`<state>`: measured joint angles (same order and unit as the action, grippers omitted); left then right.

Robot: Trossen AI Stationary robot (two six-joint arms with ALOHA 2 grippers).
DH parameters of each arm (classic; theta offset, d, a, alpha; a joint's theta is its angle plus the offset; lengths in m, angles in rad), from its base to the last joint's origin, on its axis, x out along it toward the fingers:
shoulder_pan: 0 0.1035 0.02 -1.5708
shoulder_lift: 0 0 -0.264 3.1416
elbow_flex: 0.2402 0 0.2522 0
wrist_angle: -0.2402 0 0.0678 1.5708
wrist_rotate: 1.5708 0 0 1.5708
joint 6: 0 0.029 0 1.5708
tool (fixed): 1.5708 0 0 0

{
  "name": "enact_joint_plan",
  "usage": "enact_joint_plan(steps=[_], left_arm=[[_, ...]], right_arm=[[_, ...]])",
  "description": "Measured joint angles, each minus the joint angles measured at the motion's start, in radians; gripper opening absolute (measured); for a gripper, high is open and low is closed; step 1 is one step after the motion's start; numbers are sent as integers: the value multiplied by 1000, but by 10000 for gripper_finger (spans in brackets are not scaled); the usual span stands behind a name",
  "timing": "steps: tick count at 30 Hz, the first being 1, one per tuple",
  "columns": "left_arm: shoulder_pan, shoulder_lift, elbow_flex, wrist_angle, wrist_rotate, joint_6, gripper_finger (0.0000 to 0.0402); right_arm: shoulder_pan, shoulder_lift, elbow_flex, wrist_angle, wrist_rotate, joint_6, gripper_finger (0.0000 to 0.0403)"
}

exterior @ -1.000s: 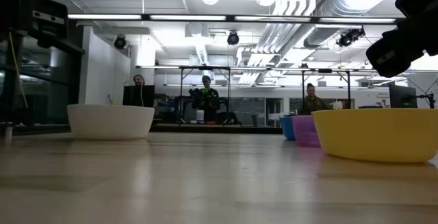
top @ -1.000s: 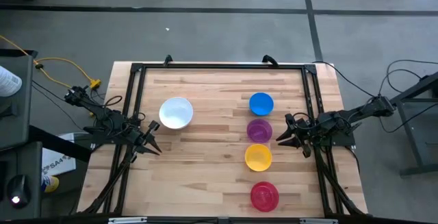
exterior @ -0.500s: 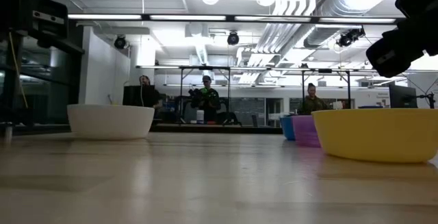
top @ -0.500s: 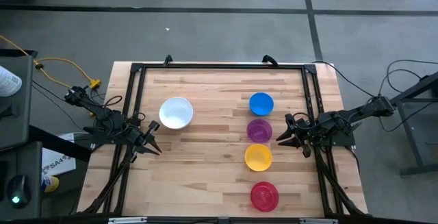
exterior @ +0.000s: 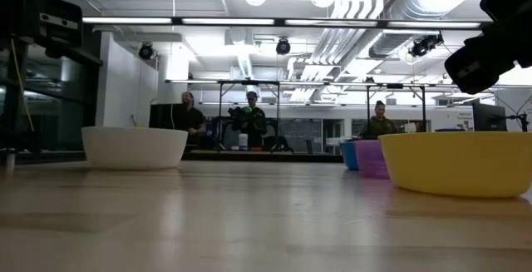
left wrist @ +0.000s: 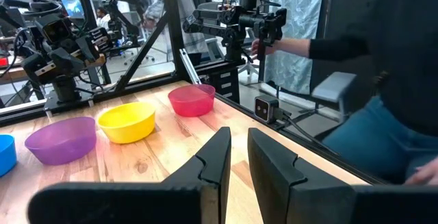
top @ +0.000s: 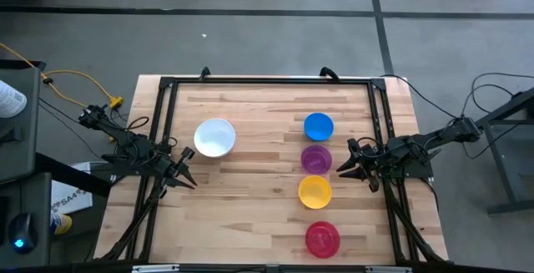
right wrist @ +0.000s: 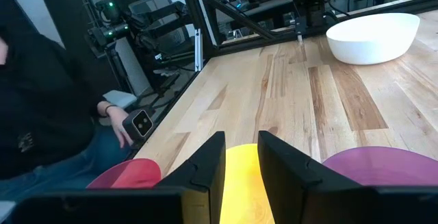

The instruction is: Nest bowls inside each other

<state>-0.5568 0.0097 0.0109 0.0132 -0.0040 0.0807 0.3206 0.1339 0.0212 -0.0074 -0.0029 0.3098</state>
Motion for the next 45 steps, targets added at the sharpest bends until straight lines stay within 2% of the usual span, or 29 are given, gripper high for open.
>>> enact_joint_plan(steps=[25, 33, 41, 45], left_arm=[[0, 0, 0, 0, 0, 0, 49], [0, 0, 0, 0, 0, 0, 49], [0, 0, 0, 0, 0, 0, 49], [0, 0, 0, 0, 0, 0, 49]], right_arm=[[0, 0, 0, 0, -1, 33, 81], [0, 1, 0, 45, 6, -15, 81], [-2, 3, 0, 114, 180, -67, 81], [-27, 19, 0, 115, 212, -72, 81]])
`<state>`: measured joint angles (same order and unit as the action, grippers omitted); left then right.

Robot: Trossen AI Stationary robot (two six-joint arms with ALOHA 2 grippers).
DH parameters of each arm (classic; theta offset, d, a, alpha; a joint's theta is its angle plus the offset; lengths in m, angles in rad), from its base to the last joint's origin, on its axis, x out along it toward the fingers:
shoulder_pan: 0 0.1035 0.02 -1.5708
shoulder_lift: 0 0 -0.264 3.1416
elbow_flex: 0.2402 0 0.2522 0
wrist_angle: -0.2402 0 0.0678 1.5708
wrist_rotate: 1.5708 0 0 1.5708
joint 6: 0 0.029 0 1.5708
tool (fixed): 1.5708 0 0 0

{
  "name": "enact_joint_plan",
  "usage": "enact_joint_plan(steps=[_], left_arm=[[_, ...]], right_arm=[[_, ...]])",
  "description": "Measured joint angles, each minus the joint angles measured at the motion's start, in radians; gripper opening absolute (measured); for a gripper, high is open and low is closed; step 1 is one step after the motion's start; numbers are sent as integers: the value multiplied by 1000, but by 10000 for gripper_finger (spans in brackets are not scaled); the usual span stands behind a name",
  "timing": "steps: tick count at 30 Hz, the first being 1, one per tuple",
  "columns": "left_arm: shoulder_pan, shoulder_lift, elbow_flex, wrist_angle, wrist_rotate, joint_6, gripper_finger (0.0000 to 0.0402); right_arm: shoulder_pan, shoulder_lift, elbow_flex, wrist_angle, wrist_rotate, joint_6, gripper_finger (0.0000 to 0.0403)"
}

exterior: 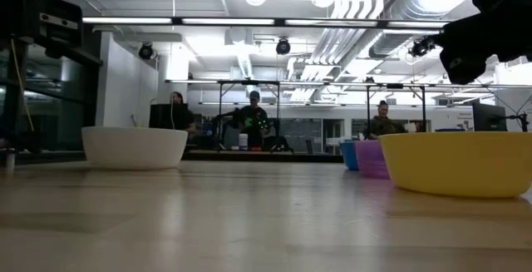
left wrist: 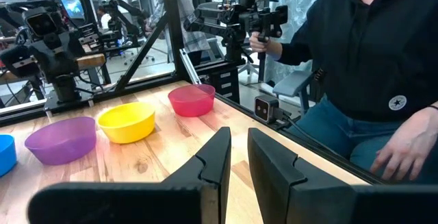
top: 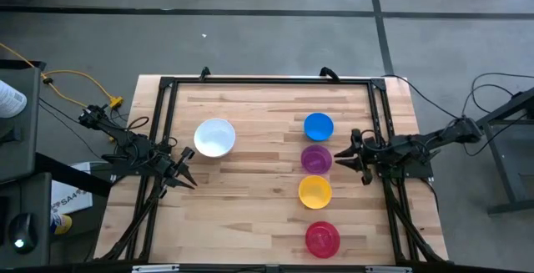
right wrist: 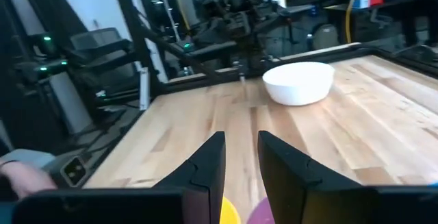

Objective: Nest bowls inside each other
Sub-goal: Stack the blue bowl on the white bowl

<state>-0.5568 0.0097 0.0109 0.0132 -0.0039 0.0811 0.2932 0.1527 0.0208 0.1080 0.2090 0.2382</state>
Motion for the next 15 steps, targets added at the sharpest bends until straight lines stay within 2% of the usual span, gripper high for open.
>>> enact_joint_plan(steps=[3, 8, 15], left_arm=[[0, 0, 0, 0, 0, 0, 49], [0, 0, 0, 0, 0, 0, 49], [0, 0, 0, 0, 0, 0, 49]], right_arm=[[-32, 19, 10, -2, -2, -10, 81], [-86, 82, 108, -8, -38, -94, 81], [-179, 254, 302, -261, -57, -138, 81]])
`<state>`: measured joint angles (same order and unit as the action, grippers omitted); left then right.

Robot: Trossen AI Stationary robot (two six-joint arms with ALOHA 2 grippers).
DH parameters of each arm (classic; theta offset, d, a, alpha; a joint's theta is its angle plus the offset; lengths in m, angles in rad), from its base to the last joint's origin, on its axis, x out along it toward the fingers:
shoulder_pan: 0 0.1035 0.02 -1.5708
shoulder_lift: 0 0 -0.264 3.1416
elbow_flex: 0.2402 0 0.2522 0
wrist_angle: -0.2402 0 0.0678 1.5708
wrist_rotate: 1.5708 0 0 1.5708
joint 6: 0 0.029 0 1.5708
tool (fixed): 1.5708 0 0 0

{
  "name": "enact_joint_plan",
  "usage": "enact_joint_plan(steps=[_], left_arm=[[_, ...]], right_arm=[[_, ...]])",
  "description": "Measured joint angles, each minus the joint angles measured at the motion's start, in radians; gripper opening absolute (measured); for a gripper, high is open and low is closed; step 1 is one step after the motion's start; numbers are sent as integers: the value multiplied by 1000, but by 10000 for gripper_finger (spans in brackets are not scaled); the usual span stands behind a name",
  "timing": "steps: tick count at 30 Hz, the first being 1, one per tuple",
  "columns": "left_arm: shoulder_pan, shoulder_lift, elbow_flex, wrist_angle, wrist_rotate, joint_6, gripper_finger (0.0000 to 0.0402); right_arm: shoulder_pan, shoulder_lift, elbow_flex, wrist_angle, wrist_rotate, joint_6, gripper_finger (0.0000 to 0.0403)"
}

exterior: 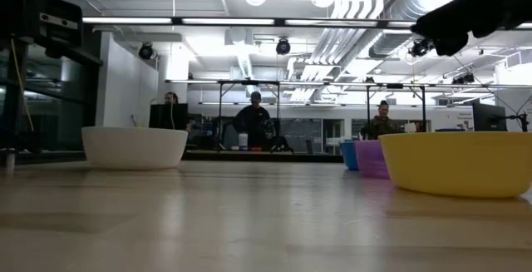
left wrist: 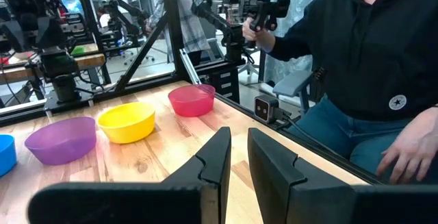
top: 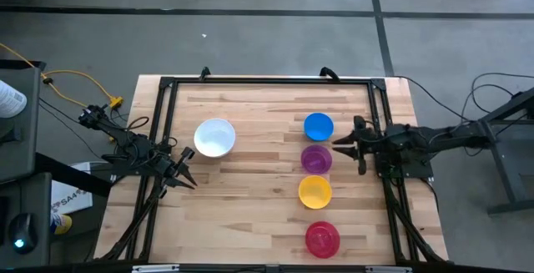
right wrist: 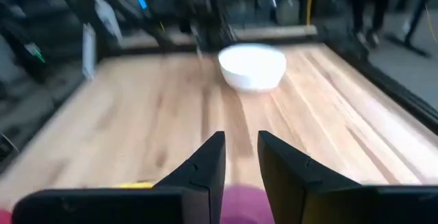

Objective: Nest bowls inside each other
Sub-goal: Stack the blue bowl on the white bowl

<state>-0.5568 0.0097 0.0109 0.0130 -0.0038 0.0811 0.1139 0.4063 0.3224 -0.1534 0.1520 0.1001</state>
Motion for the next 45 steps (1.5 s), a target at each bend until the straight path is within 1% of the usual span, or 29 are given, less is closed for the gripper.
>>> enact_joint_plan(steps=[5, 9, 14, 19, 22, 28, 33, 36, 39, 41, 45], left_arm=[[0, 0, 0, 0, 0, 0, 49], [0, 0, 0, 0, 0, 0, 49], [0, 0, 0, 0, 0, 0, 49], [0, 0, 0, 0, 0, 0, 49], [0, 0, 0, 0, 0, 0, 49], [0, 0, 0, 0, 0, 0, 49], [0, 0, 0, 0, 0, 0, 49], [0, 0, 0, 0, 0, 0, 49], [0, 0, 0, 0, 0, 0, 49], [0, 0, 0, 0, 0, 0, 49], [0, 0, 0, 0, 0, 0, 49]], right_arm=[[-63, 185, 119, -83, -58, -25, 81], [-105, 315, 199, -102, -112, -46, 81], [-148, 459, 307, -237, -129, -62, 81], [-164, 571, 424, -397, -136, -80, 81], [-168, 618, 476, -490, -158, -88, 81], [-178, 689, 529, -655, -155, -109, 81], [-196, 754, 559, -719, -148, -213, 81], [-202, 789, 564, -726, -107, -311, 81], [-203, 810, 564, -736, -16, -425, 81], [-213, 818, 564, -734, 26, -470, 81], [-266, 844, 565, -734, 28, -483, 81]])
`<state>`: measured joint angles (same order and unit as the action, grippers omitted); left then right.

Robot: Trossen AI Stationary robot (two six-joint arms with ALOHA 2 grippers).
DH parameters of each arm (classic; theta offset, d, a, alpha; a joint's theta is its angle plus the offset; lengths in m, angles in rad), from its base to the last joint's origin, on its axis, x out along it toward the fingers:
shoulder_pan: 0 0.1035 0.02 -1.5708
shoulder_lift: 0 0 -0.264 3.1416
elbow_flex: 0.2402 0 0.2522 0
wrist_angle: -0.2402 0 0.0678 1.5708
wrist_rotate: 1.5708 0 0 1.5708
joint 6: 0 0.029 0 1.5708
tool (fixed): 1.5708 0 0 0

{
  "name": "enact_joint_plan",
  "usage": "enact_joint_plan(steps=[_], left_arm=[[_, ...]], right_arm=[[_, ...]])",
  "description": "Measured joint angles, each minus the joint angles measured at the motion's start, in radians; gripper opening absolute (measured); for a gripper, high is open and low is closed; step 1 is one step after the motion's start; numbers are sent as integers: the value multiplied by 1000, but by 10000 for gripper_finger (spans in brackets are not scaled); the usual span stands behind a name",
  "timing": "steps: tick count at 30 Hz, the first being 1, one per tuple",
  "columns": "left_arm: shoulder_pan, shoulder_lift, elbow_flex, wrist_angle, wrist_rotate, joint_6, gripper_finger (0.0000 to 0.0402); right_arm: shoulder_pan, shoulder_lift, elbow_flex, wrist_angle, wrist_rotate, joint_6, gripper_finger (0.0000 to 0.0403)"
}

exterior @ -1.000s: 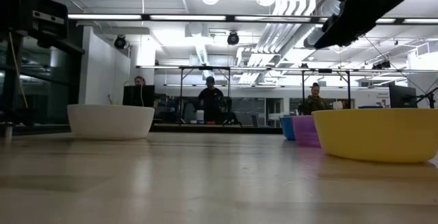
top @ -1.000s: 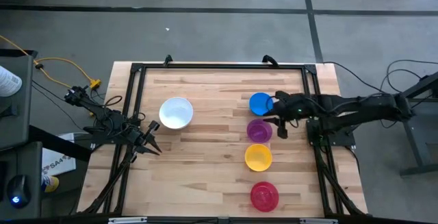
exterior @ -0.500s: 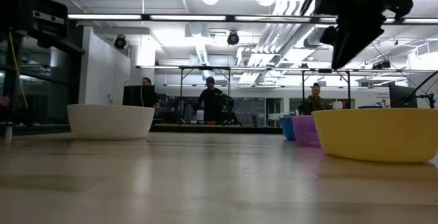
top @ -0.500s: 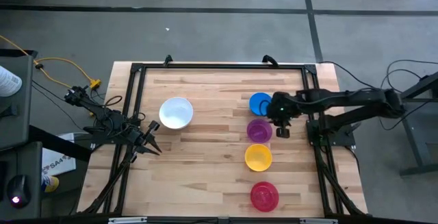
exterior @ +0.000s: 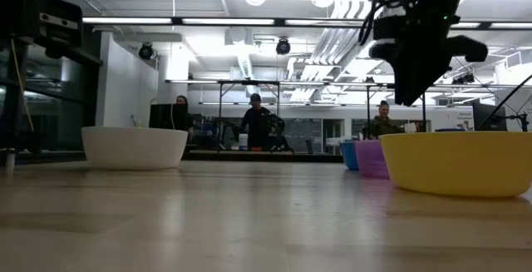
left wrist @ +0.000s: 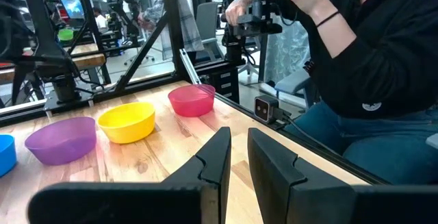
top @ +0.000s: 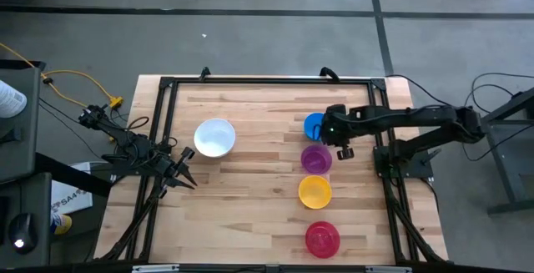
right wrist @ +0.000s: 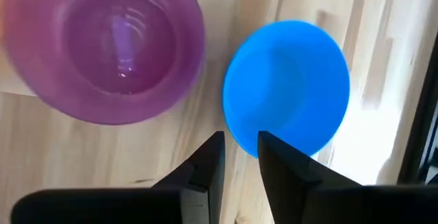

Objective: Nest bowls inside each other
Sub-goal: Stack the blue bowl on the white bowl

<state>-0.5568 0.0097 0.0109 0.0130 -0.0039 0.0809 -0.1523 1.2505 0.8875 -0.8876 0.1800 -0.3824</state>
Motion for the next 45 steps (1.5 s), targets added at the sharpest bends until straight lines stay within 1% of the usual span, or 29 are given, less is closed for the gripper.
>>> enact_joint_plan(steps=[7, 11, 14, 29, 45], left_arm=[[0, 0, 0, 0, 0, 0, 49], [0, 0, 0, 0, 0, 0, 49], [0, 0, 0, 0, 0, 0, 49], [0, 0, 0, 0, 0, 0, 49], [0, 0, 0, 0, 0, 0, 49]], right_arm=[[-34, 61, 0, -2, -12, -37, 81], [-34, 91, 0, -1, -60, -55, 81], [-35, 107, 0, 1, -76, -78, 81], [-66, 215, 0, 84, -78, -142, 81], [-66, 244, 1, 101, -85, -142, 81]])
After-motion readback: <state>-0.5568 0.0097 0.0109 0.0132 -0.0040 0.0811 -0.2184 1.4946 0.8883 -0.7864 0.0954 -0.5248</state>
